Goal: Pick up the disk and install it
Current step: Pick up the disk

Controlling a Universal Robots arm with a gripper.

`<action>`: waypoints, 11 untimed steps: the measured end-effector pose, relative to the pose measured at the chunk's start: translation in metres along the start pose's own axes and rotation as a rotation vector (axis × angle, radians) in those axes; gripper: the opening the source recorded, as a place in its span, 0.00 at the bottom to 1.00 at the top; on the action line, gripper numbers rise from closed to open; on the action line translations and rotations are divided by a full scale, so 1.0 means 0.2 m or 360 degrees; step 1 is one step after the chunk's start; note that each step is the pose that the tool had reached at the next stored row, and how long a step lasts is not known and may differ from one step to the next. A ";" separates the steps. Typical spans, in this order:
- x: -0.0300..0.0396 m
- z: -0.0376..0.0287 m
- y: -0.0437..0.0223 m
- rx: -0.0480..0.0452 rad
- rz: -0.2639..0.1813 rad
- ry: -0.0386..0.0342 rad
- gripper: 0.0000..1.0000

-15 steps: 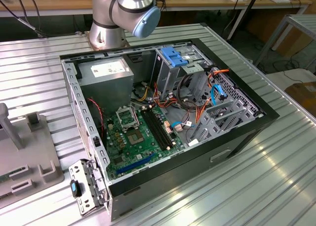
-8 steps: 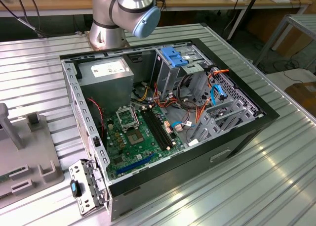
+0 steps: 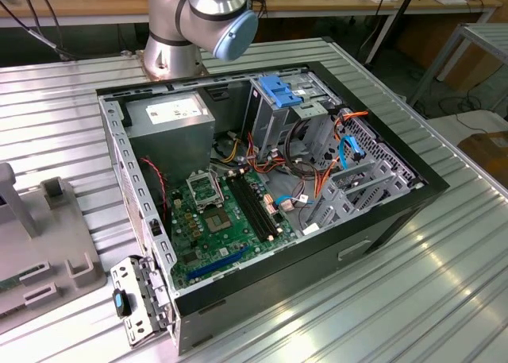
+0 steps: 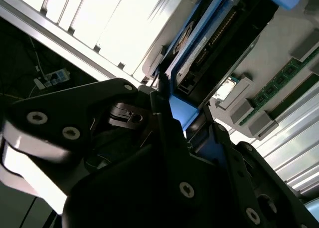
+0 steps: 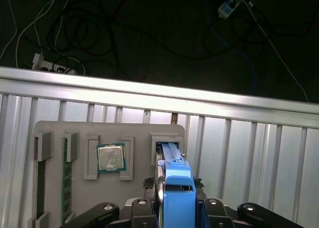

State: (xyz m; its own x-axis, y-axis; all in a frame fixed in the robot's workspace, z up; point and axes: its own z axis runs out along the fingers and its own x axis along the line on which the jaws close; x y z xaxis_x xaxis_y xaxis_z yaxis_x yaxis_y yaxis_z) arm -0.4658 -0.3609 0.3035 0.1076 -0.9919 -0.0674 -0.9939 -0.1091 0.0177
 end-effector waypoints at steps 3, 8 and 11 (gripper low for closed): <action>0.000 0.000 0.000 0.0000 0.0000 0.0000 0.38; 0.000 0.002 -0.001 0.0006 0.0093 -0.0002 0.38; 0.000 0.004 -0.001 0.0012 0.0182 -0.0003 0.38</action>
State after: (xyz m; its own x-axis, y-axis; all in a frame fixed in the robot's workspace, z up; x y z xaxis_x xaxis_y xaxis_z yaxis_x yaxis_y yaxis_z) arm -0.4656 -0.3609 0.3027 -0.0067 -0.9977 -0.0675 -0.9998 0.0056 0.0176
